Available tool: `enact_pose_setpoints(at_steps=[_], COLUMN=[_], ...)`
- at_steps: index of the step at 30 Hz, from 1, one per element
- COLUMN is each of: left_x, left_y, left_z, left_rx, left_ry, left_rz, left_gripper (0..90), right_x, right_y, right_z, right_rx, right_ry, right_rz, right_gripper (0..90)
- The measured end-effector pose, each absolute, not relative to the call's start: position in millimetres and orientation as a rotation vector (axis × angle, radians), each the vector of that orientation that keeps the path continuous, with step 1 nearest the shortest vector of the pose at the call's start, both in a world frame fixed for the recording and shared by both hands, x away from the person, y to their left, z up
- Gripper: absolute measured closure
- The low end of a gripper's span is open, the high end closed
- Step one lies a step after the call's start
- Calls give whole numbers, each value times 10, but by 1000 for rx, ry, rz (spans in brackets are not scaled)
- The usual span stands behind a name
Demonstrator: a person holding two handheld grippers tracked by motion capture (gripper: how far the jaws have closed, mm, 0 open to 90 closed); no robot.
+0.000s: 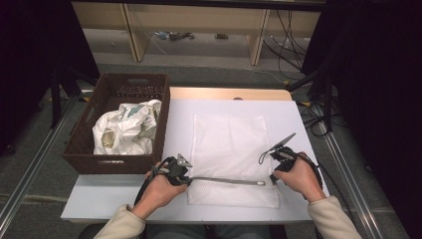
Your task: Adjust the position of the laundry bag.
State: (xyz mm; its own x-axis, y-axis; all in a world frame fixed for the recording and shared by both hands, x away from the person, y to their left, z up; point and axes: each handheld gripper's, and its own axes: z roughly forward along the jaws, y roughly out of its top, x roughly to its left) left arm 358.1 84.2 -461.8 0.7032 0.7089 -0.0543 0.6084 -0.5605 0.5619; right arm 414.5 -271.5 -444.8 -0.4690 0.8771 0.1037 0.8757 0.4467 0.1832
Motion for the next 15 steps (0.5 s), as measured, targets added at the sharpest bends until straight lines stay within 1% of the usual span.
enact_pose_setpoints(at_steps=[1,2,4,6,8,11,12,13,14,15], left_x=[3551,3536,3503,3465,3443,3440,3445,3449,3449,3435], left_y=[874,888,897,893,892,893,898,909,911,911], left_z=[-4625,-4631,-4643,-4651,-4649,-4666,-4683,-4688,-4691,-4677], left_rx=[2353,2354,2359,2360,2381,2374,2367,2364,2355,2341], left_ry=[1015,1015,1015,1002,978,971,981,966,959,959], left_rz=[234,235,229,220,231,253,268,286,324,330], left_gripper=[837,836,834,829,820,774,774,706,665,613], right_x=[4110,4121,4076,4091,4073,4073,4068,4045,4058,4050], right_y=[-2647,-2658,-2600,-2629,-2619,-2629,-2629,-2630,-2658,-2662], right_z=[-4419,-4439,-4421,-4436,-4430,-4425,-4428,-4436,-4432,-4405], right_rx=[1656,1585,1677,1592,1642,1651,1653,1660,1633,1681], right_ry=[2676,2686,2654,2684,2674,2694,2692,2653,2668,2673], right_rz=[304,335,319,337,314,304,304,350,350,334], right_gripper=[882,882,882,882,882,880,877,841,806,772])
